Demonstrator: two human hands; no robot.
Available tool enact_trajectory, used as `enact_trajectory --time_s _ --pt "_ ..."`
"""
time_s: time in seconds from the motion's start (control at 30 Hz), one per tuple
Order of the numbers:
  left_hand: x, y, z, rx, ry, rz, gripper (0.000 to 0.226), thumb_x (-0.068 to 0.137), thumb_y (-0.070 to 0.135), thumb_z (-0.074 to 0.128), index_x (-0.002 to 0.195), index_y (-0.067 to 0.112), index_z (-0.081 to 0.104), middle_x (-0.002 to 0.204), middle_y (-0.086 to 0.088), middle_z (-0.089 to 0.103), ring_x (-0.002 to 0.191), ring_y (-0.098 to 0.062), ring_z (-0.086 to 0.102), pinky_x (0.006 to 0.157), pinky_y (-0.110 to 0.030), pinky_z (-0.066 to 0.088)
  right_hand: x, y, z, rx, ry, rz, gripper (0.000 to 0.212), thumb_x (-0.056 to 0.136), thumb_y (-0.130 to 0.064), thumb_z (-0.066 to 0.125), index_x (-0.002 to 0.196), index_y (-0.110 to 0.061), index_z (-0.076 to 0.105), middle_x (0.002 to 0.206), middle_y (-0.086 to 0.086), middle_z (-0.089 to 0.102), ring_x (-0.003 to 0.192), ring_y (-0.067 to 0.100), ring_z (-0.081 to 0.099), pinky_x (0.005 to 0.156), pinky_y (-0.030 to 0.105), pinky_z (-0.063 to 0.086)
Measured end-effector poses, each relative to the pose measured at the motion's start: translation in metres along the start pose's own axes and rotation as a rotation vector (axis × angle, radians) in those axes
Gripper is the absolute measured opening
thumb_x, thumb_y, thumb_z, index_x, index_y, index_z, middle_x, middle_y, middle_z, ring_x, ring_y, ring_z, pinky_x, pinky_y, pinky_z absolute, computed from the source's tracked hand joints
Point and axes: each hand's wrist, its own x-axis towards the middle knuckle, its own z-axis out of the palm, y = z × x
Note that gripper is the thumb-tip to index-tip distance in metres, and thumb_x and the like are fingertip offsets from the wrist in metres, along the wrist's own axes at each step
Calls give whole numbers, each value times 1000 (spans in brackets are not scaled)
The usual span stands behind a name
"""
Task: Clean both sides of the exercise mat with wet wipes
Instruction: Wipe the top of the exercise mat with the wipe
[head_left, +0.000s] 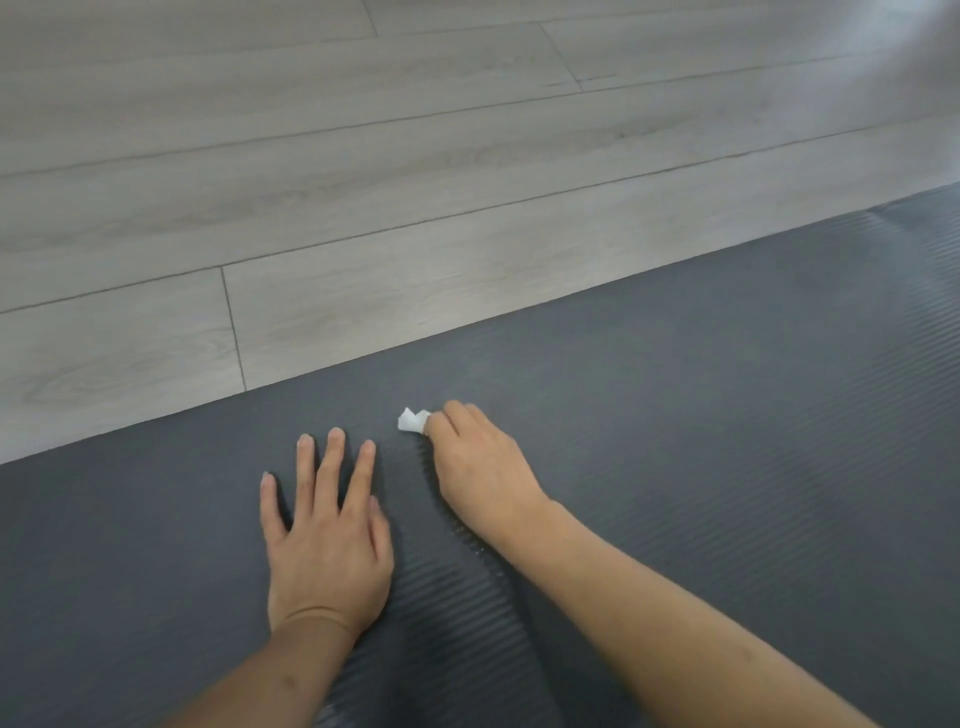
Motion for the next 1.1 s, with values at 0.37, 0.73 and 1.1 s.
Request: enact_trajectory --time_s 0.37,0.73,1.1 --pt "2 4 -3 1 -45 -8 61 101 36 25 159 21 40 168 -6 29 159 -30 15 125 -63 10 -43 64 -18 22 241 492 8 91 -2 48 87 -8 53 81 14 55 73 34 51 66 40 35" --pt "-8 3 -27 -74 -101 36 57 104 37 25 153 22 49 165 -2 36 155 -26 25 121 -55 24 -74 130 -62 -113 176 683 8 92 -1 46 88 -4 51 90 19 54 84 43 55 68 44 37" --pt "-41 38 -60 -83 -872 -41 156 71 83 69 140 13 -51 130 -5 -72 127 -35 -61 108 -76 -24 -90 94 -50 -89 51 330 8 89 0 49 82 -5 50 87 19 55 76 41 55 63 47 45"
